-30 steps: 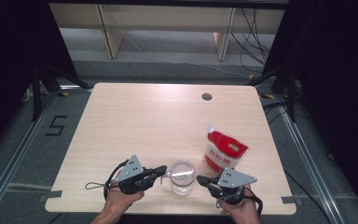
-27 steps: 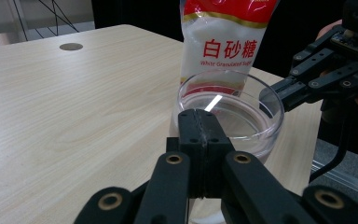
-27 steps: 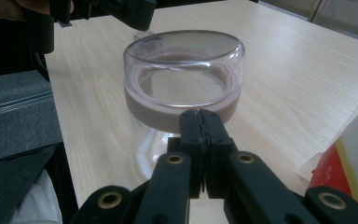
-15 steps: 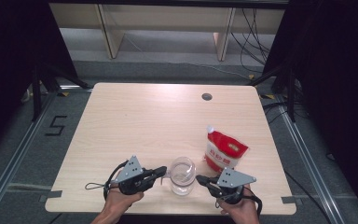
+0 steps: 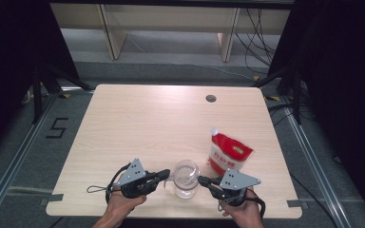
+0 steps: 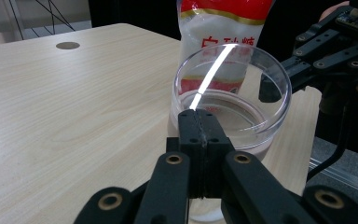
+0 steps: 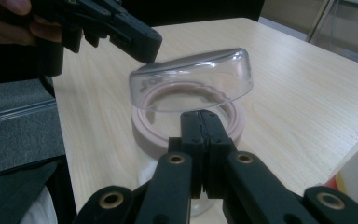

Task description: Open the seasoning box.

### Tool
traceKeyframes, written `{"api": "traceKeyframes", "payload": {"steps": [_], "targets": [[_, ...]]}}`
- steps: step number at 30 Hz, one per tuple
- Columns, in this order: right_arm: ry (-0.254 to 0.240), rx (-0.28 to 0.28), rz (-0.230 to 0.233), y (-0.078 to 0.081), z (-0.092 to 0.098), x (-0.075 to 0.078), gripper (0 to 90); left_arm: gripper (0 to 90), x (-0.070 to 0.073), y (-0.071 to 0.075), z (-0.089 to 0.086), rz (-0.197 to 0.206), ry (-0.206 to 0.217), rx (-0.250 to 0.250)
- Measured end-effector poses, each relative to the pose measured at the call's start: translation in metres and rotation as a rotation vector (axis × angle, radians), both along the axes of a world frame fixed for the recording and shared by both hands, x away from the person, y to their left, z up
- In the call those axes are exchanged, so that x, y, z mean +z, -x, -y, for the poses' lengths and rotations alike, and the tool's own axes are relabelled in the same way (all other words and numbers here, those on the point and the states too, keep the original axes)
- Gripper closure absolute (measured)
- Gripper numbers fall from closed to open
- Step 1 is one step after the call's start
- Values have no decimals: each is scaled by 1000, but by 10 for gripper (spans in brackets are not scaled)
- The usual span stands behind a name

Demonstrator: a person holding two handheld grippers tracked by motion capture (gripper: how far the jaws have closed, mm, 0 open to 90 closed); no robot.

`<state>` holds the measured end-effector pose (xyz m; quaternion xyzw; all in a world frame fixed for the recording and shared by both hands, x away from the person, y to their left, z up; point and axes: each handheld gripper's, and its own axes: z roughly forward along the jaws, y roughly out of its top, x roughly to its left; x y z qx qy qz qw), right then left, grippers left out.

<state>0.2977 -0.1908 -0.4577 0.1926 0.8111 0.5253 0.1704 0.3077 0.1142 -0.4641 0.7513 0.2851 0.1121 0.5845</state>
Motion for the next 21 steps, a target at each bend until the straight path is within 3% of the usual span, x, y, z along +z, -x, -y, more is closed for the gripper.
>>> {"api": "traceKeyframes", "payload": {"steps": [1, 2, 3, 5, 8, 9, 10, 14, 17, 21], "targets": [[-4, -13, -3, 1, -1, 0, 900, 871, 2, 0, -2, -8, -12, 4], [0, -10, -14, 2, -2, 2, 900, 796, 4, -1, -4, -13, -2, -16], [0, -10, -14, 2, -2, 2, 900, 796, 6, -3, -7, -18, -7, -43], [5, -10, -1, 1, -3, 3, 900, 731, 8, 0, -11, -25, -31, -35], [-13, -24, -2, 1, -5, 4, 900, 648, 3, 2, -15, -31, -62, -42], [3, -3, 27, -1, -4, 5, 900, 628, 0, 2, -15, -34, -70, -39], [-17, -3, -1, 1, -6, 5, 899, 600, -2, 3, -16, -41, -84, -37], [-14, -2, 5, 2, -9, 10, 897, 405, -7, 5, -15, -62, -148, -37], [-19, 0, 9, 2, -11, 11, 895, 358, -9, 6, -15, -57, -158, -46], [-15, 10, 21, 2, -13, 12, 892, 259, -13, 8, -16, -32, -229, -51]]}}
